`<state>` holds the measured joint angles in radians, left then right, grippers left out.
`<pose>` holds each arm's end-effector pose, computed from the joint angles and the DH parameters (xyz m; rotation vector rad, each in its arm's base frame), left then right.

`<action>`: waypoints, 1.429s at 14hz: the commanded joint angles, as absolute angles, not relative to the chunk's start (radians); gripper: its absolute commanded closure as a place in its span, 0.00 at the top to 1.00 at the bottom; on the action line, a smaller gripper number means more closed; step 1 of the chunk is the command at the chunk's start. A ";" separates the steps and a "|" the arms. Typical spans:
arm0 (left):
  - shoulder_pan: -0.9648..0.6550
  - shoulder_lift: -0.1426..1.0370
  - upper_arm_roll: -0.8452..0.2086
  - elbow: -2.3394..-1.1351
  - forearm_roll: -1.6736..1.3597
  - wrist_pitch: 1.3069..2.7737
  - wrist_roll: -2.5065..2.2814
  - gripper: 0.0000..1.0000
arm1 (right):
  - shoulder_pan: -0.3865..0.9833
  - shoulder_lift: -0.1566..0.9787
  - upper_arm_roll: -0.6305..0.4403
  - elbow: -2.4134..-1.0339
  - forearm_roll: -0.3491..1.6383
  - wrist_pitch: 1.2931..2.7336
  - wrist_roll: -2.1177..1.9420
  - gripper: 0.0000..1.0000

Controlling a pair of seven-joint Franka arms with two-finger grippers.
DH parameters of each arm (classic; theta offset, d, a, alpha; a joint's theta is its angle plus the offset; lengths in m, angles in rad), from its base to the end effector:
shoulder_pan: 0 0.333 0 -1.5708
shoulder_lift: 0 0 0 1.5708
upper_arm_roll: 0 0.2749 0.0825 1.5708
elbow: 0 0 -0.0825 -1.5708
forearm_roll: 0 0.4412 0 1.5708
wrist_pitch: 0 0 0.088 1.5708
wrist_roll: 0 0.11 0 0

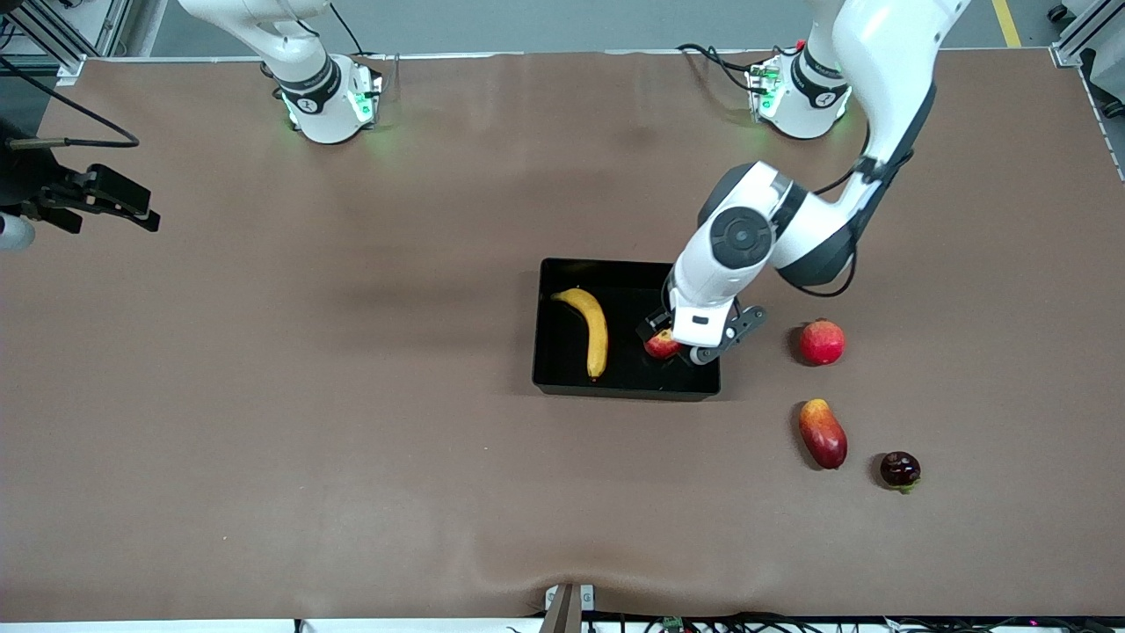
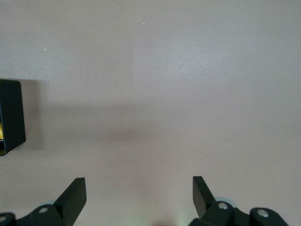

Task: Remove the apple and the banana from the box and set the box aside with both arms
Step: 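Move the left gripper over the red apple in the black tray, then grasp the red apple with the left gripper and lift it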

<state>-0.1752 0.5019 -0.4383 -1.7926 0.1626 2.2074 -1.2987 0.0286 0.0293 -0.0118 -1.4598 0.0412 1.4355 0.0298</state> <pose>0.5590 -0.3763 0.2157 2.9683 0.9668 -0.1297 0.6053 0.0152 0.6091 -3.1011 0.0132 0.0846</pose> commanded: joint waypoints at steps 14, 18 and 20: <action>-0.199 0.612 -0.440 -1.757 0.301 2.249 -1.367 0.00 | 0.032 0.052 -0.006 -1.450 0.041 1.424 0.026 1.00; -0.219 0.537 -0.451 -1.610 0.299 2.001 -1.359 0.00 | 0.017 0.095 -0.009 -1.450 0.054 1.422 0.014 1.00; -0.200 0.497 -0.462 -1.543 0.296 1.909 -1.315 0.00 | 0.021 0.104 -0.009 -1.456 0.051 1.372 0.014 1.00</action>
